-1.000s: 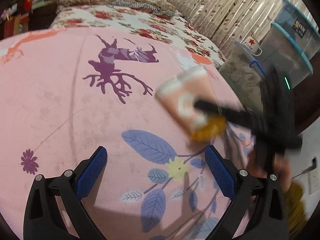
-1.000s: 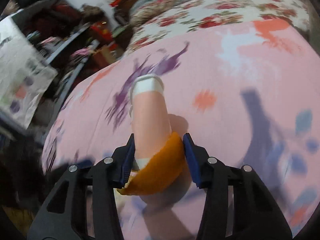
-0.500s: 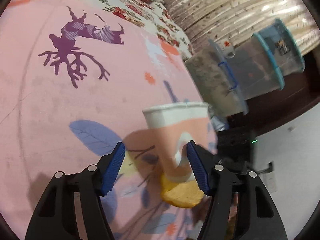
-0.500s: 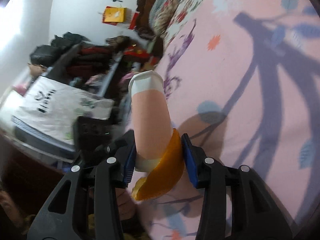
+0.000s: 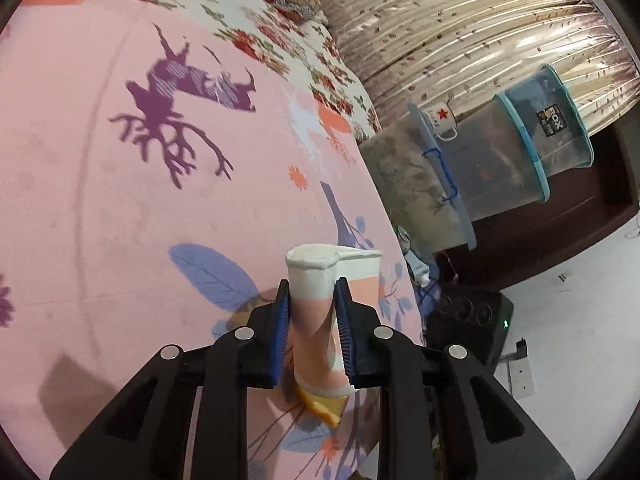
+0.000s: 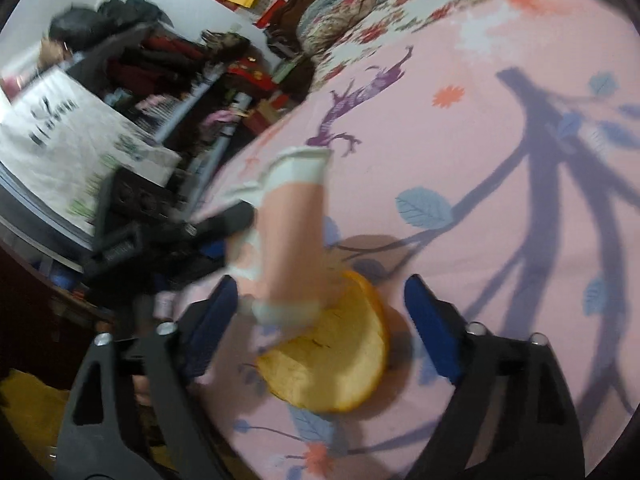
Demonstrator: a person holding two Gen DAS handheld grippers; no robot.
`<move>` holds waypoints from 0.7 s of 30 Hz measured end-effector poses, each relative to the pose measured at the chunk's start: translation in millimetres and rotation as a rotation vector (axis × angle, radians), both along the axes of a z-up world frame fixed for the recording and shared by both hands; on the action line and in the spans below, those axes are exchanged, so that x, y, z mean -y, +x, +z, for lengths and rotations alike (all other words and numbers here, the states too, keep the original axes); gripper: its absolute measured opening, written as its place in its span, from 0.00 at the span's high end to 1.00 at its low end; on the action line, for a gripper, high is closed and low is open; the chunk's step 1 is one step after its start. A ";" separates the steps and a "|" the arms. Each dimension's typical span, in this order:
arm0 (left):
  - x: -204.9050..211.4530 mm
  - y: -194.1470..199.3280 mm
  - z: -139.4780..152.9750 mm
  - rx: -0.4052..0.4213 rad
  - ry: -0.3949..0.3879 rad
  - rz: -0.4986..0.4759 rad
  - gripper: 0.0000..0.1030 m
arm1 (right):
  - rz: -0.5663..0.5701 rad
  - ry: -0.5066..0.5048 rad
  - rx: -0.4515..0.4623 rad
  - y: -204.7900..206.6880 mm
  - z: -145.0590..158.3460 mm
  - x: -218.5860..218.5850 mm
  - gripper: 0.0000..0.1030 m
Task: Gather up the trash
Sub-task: 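Grasp the pink cup with the left tool while the right tool grasps the orange peel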
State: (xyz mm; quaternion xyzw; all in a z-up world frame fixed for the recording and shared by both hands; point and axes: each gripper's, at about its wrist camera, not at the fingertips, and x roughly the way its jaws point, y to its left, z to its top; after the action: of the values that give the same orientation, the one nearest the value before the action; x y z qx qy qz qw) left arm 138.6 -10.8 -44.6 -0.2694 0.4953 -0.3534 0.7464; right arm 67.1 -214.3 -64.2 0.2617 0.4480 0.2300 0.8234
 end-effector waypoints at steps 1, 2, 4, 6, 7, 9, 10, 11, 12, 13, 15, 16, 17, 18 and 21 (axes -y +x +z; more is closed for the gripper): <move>-3.8 -0.6 2.4 0.010 0.008 0.009 0.80 | -0.004 -0.049 0.008 -4.4 1.2 -2.1 0.16; -6.6 -0.6 4.4 0.018 0.014 0.017 0.80 | -0.015 -0.116 0.012 -8.0 2.2 -5.9 0.17; -13.3 -2.9 9.2 0.038 0.028 0.032 0.80 | -0.027 -0.151 0.020 -15.9 1.1 -2.4 0.17; -17.9 -5.8 11.8 0.053 0.053 0.044 0.80 | -0.038 -0.132 0.016 -23.3 -0.7 4.8 0.18; -20.3 -7.5 12.2 0.059 0.066 0.047 0.80 | -0.046 -0.120 0.013 -26.0 -1.3 7.2 0.18; -20.8 -10.0 10.4 0.062 0.085 0.048 0.80 | -0.054 -0.104 0.009 -30.7 -3.8 11.9 0.23; -19.6 -11.1 8.3 0.054 0.090 0.042 0.80 | -0.059 -0.098 0.007 -31.6 -4.5 13.5 0.24; -19.7 -11.6 6.0 0.049 0.094 0.038 0.80 | -0.063 -0.093 0.004 -32.1 -4.6 13.8 0.27; -18.1 -13.0 4.3 0.045 0.101 0.035 0.80 | -0.069 -0.080 -0.003 -32.2 -5.4 15.4 0.30; -16.4 -14.5 3.4 0.046 0.109 0.032 0.80 | -0.077 -0.068 -0.009 -32.8 -6.0 17.4 0.31; -14.3 -17.6 3.8 0.057 0.120 0.027 0.80 | -0.091 -0.058 -0.016 -31.5 -7.3 17.0 0.35; -13.0 -19.8 5.4 0.068 0.127 0.023 0.80 | -0.097 -0.057 -0.019 -32.8 -7.8 16.0 0.37; -12.2 -21.4 6.2 0.073 0.131 0.019 0.80 | -0.103 -0.054 -0.021 -33.4 -9.0 17.3 0.42; -10.2 -23.0 7.1 0.079 0.139 0.012 0.80 | -0.106 -0.052 -0.024 -34.3 -10.4 17.7 0.52; -5.1 -25.5 9.4 0.096 0.159 0.006 0.80 | -0.109 -0.025 -0.056 -33.8 -20.3 18.1 0.83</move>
State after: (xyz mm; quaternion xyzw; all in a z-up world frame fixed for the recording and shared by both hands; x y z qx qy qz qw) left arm 113.1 -5.7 -35.3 -0.1937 0.4847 -0.3232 0.7894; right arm 33.3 -232.4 -84.5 0.2816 0.4589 0.1718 0.8250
